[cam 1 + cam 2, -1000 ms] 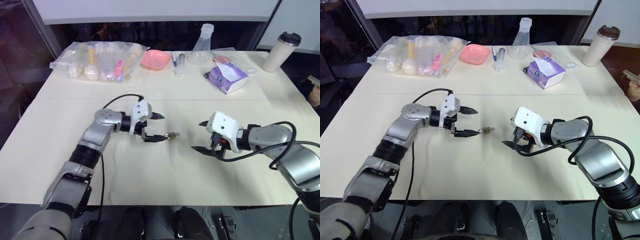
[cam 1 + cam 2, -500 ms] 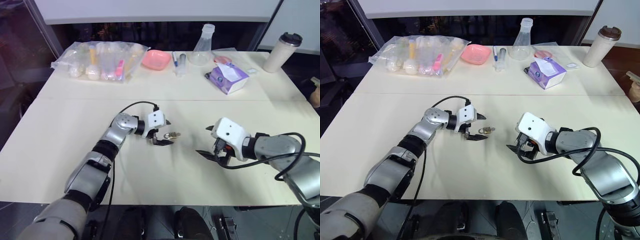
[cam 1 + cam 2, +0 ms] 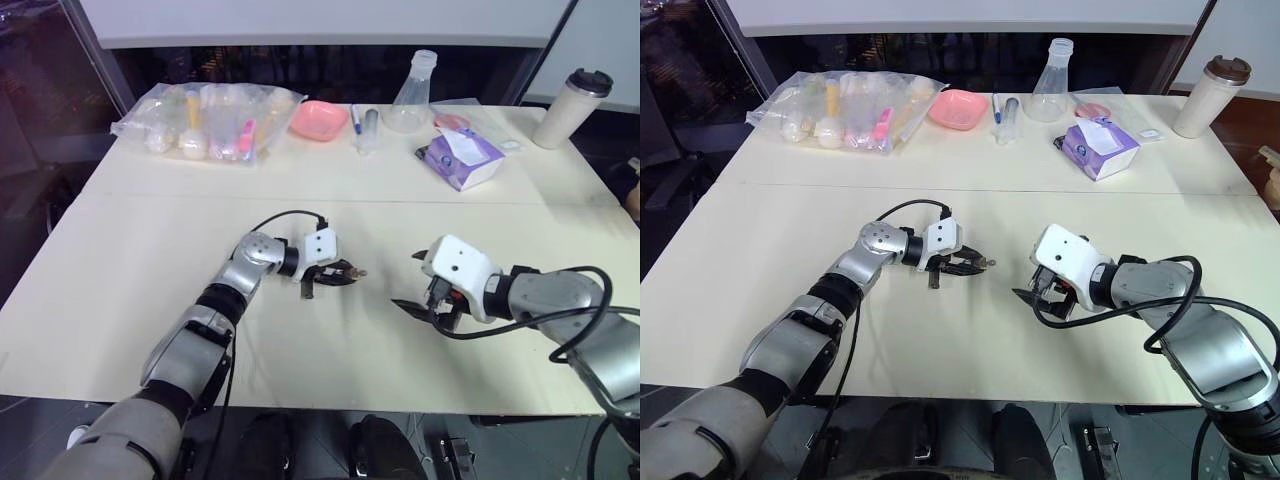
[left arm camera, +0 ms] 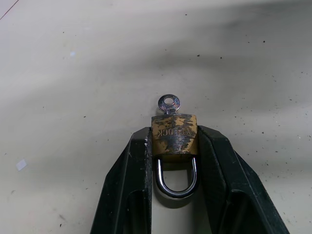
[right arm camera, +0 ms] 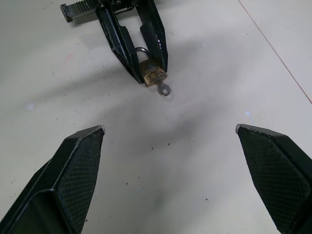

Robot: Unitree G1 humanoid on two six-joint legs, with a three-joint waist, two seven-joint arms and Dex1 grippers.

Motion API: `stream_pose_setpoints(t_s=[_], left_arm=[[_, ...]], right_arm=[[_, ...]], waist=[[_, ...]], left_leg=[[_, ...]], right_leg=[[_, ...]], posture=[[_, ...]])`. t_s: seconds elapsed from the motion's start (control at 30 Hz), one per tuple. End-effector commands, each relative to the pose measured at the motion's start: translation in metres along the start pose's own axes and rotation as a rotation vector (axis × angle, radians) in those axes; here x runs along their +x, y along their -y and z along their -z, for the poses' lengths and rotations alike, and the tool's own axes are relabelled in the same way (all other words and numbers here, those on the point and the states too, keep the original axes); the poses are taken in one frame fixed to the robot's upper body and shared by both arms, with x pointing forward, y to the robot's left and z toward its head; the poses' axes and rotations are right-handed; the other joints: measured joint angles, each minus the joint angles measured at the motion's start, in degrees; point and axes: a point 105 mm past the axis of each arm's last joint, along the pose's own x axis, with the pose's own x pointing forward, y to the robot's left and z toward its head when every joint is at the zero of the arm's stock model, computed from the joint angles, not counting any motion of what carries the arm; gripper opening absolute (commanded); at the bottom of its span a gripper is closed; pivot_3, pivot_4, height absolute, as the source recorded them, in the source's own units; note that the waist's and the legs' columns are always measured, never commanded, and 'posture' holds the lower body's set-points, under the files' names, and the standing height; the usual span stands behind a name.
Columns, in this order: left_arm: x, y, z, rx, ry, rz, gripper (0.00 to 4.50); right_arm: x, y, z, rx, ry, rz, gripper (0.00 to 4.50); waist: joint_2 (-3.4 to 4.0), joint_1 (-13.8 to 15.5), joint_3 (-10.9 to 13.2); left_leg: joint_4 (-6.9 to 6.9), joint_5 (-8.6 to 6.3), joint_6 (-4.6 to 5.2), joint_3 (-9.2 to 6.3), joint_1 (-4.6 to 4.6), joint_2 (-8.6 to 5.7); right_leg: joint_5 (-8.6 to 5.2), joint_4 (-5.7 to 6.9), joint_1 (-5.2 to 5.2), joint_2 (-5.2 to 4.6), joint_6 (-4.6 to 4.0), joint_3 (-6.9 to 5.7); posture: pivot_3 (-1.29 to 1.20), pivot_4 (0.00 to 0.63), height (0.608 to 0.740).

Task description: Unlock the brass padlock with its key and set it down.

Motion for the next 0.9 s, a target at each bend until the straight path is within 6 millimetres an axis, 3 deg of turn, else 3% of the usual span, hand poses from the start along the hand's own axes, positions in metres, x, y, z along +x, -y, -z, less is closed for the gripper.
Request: stream_pose_setpoints(t_s=[0.03, 0.1, 0.2, 0.33, 0.63, 0.9], left_arm=[[-0.011, -0.009, 0.006, -0.015, -0.037, -0.048, 0.74], [-0.020, -0.016, -0.001, -0.015, -0.011, -0.060, 0.74], [-0.044, -0.033, -0.035, 0.008, 0.090, -0.056, 0.74], [-0.062, -0.039, -0.063, 0.030, 0.156, -0.023, 0.74], [-0.080, -0.033, -0.074, 0.068, 0.155, 0.042, 0.74], [-0.079, -0.026, -0.070, 0.083, 0.144, 0.061, 0.74]], right_arm=[[0.000, 0.009, -0.011, -0.090, 0.027, 0.045, 4.50], [0.005, 0.012, -0.015, -0.131, 0.040, 0.069, 4.50], [0.019, 0.022, -0.028, -0.290, 0.091, 0.138, 4.50], [0.030, 0.018, -0.047, -0.455, 0.202, 0.157, 4.50], [0.051, 0.021, -0.069, -0.746, 0.316, 0.252, 4.50], [0.061, 0.016, -0.074, -0.797, 0.347, 0.227, 4.50]], waist=[[0.00, -0.1, 0.0], [0.00, -0.2, 0.0], [-0.01, -1.1, 0.0], [0.00, -1.3, 0.0], [0.00, -1.5, 0.0], [-0.01, -1.4, 0.0]], left_leg=[[0.00, 0.00, 0.00, 0.00, 0.00, 0.00], [0.00, 0.00, 0.00, 0.00, 0.00, 0.00], [-0.02, 0.01, -0.01, 0.04, -0.06, 0.03], [-0.07, 0.04, -0.06, 0.05, -0.28, 0.05], [-0.01, 0.21, -0.36, 0.17, -0.38, -0.01], [-0.01, 0.24, -0.40, 0.18, -0.39, 0.01]], right_leg=[[0.00, 0.00, 0.00, 0.00, 0.00, 0.00], [0.00, 0.02, -0.03, 0.01, 0.00, 0.00], [0.00, 0.10, -0.19, 0.07, 0.00, 0.00], [0.00, 0.17, -0.49, 0.16, 0.00, -0.01], [-0.01, 0.12, -0.52, 0.12, 0.02, 0.00], [-0.01, 0.16, -0.56, 0.11, 0.02, 0.01]], posture=[[0.00, 0.150, 0.715], [0.00, 0.150, 0.715], [0.00, 0.150, 0.715], [0.00, 0.150, 0.715], [0.00, 0.150, 0.715], [0.00, 0.150, 0.715]])
